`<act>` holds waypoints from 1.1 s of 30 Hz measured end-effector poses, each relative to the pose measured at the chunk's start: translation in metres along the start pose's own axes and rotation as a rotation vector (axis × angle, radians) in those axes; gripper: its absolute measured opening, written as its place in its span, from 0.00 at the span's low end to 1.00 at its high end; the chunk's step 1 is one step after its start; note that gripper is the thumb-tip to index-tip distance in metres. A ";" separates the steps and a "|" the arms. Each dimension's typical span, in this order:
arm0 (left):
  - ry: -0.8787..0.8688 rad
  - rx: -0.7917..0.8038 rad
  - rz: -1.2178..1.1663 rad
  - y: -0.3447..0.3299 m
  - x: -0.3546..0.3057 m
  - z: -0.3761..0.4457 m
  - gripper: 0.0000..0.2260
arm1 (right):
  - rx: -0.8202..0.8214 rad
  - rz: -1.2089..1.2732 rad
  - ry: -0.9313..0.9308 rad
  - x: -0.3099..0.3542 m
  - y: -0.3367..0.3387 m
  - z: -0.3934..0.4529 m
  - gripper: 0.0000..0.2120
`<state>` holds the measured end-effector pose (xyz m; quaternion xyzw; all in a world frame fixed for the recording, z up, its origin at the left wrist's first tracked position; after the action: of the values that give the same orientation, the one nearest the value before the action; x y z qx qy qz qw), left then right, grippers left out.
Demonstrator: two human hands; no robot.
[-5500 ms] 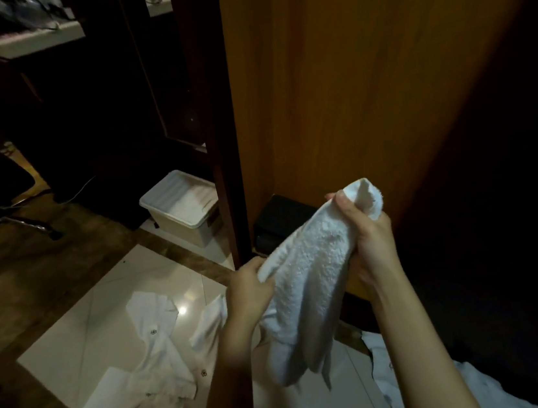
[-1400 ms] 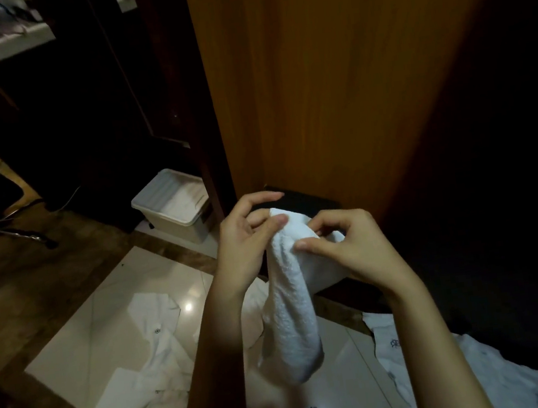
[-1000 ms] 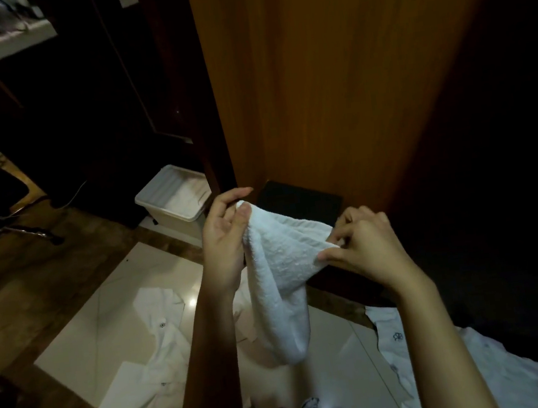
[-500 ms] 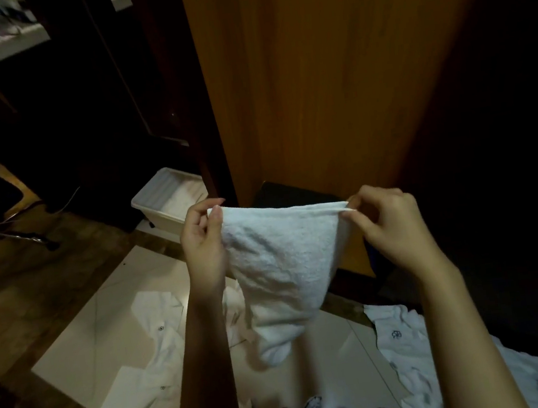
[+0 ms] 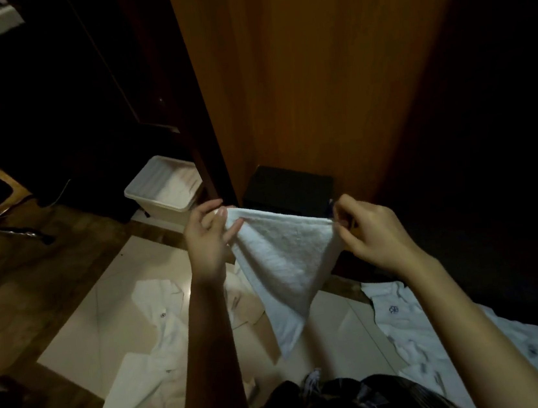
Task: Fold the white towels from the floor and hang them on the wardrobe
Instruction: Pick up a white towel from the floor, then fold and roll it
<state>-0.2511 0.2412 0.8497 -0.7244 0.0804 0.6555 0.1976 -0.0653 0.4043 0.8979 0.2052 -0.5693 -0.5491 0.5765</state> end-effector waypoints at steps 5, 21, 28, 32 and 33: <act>0.063 -0.110 -0.020 0.002 0.022 -0.002 0.05 | 0.156 -0.234 0.188 0.012 -0.033 -0.007 0.11; 0.029 0.170 0.067 -0.030 0.011 -0.020 0.04 | 0.243 -0.605 0.854 0.056 -0.066 -0.020 0.06; -0.008 0.309 -0.064 -0.049 -0.011 -0.025 0.05 | 0.209 -0.740 1.266 0.075 -0.063 -0.025 0.14; -0.064 0.210 -0.076 -0.037 -0.018 -0.019 0.05 | 0.302 -0.534 1.414 0.088 -0.053 -0.040 0.03; -0.063 0.192 -0.082 -0.036 -0.018 -0.019 0.05 | 0.291 -0.476 1.420 0.093 -0.046 -0.039 0.03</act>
<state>-0.2222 0.2638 0.8749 -0.6837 0.1069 0.6587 0.2954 -0.0723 0.2946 0.8878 0.7001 -0.0690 -0.3145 0.6373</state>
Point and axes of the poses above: each hand's wrist, its own z-axis towards the middle knuckle, its own y-axis out of the back of the hand, x = y × z, the point moved 9 cm from there along z, towards the middle knuckle, and after that the axes turned 2 degrees about -y, right-handed, at the moved point
